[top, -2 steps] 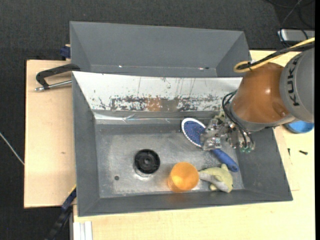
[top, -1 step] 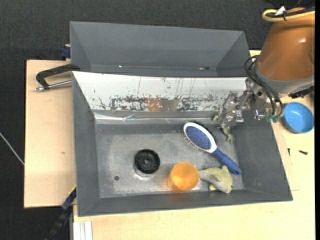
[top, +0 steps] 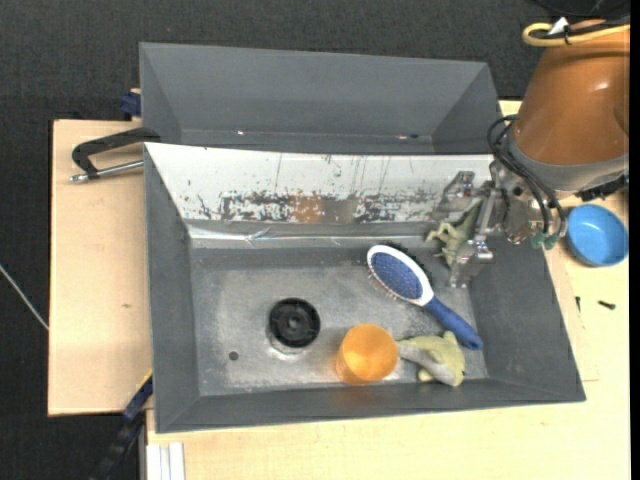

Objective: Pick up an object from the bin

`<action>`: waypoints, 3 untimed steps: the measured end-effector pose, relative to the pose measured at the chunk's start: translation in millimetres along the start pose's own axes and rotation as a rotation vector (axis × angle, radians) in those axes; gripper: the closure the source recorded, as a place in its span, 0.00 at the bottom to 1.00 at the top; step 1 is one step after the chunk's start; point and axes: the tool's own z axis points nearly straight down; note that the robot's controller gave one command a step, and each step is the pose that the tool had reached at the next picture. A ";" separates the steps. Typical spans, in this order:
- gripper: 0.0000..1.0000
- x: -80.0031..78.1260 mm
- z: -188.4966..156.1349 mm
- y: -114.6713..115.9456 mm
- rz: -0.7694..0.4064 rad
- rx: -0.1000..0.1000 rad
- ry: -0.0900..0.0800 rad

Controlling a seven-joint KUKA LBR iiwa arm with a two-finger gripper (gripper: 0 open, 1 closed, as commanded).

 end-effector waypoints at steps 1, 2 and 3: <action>0.00 -4.0 168.2 21.4 -0.170 0.000 -0.004; 1.00 -4.9 165.5 23.0 -0.166 -0.003 -0.007; 1.00 5.2 13.7 46.2 -0.160 0.000 -0.007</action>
Offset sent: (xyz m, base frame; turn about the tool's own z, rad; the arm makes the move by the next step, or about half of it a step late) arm 0.0024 0.0209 -0.1701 -0.1715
